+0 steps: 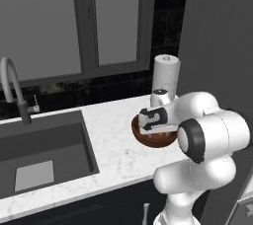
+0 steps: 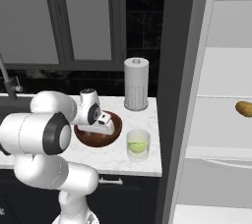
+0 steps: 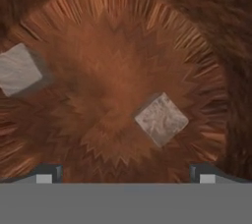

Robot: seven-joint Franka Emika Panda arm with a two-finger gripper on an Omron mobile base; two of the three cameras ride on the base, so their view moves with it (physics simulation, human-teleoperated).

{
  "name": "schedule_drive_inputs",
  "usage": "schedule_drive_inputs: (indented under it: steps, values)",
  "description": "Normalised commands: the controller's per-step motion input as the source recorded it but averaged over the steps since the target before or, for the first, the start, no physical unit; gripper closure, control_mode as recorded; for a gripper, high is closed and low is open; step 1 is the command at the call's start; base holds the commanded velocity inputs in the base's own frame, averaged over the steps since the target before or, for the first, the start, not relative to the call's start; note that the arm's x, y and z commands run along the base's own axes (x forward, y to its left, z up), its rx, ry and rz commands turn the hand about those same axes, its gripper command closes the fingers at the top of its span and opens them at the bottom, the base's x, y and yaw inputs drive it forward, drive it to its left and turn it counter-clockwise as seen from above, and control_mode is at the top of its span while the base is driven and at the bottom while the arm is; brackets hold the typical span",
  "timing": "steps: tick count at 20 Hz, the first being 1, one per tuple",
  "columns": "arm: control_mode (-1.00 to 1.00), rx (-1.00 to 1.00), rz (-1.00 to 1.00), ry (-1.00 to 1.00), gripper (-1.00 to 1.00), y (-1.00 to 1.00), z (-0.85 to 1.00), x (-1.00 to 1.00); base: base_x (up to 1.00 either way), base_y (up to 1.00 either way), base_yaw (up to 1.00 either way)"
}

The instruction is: Grab a lemon wedge from the fridge and one ice cube from the ice bowl, and put them in the glass of lemonade.

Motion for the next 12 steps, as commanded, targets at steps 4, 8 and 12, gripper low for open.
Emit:
schedule_drive_inputs:
  steps: [4, 8, 12]
  values:
    - [-1.0, 0.0, 0.0, 0.0, -1.0, 0.0, -0.03, 0.09, 0.0, 0.0, 0.0]
    - [-1.0, 0.0, 0.0, 0.0, -1.0, -0.04, 0.0, 0.05, 0.0, 0.0, 0.0]
    - [-1.0, 0.0, 0.0, 0.0, -1.0, -0.14, 0.0, 0.16, 0.0, 0.0, 0.0]
